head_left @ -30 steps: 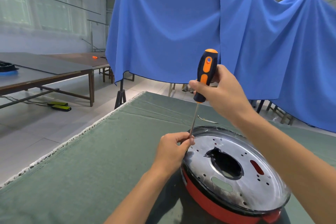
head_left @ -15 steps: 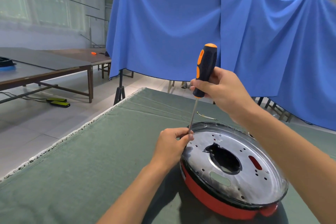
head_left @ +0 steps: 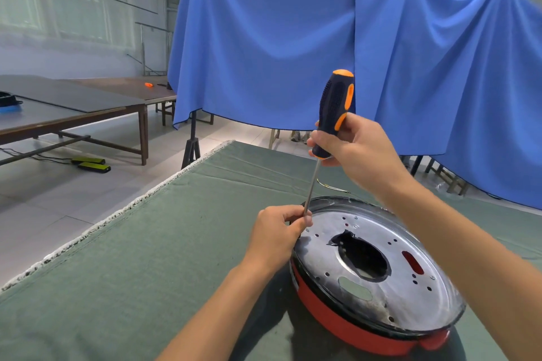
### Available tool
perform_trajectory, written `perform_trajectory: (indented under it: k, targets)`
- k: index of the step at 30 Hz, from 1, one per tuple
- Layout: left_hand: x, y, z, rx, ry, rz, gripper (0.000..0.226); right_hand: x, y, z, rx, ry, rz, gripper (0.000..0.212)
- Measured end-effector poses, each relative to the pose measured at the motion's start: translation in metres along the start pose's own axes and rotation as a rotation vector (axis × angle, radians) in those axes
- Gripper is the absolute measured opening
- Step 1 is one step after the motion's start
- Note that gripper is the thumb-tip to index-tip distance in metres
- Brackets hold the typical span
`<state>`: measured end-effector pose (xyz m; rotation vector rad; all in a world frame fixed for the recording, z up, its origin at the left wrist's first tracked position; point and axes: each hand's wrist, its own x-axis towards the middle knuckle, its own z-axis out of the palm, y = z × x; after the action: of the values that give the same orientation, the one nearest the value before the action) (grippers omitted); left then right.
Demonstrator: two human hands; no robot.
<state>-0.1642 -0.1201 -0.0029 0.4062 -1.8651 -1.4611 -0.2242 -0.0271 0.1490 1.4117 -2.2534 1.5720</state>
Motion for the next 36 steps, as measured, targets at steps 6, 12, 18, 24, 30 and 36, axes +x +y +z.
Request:
perform_trajectory:
  k: [6,12,18,24,30,36]
  targets:
    - [0.001,0.001,0.004,0.006,-0.006,0.005,0.026,0.011,0.008,0.009,-0.361,0.27,0.062,0.041]
    - [0.001,0.001,0.005,-0.028,0.013,-0.042,0.03,0.008,0.001,0.01,-0.366,0.275,0.1,0.037]
    - [0.0,0.002,0.005,-0.038,0.023,-0.057,0.019,0.008,-0.001,-0.001,-0.011,0.055,0.046,0.012]
    - [0.001,0.007,0.002,-0.027,0.008,-0.061,0.018,0.011,-0.006,0.015,-0.134,0.177,0.02,0.024]
    - [0.001,0.01,0.001,-0.024,-0.018,-0.099,0.028,0.011,-0.024,-0.012,0.203,0.164,-0.024,0.006]
    - [-0.004,0.012,0.0,0.198,0.023,0.066,0.021,0.03,-0.035,-0.043,0.247,0.168,-0.031,0.01]
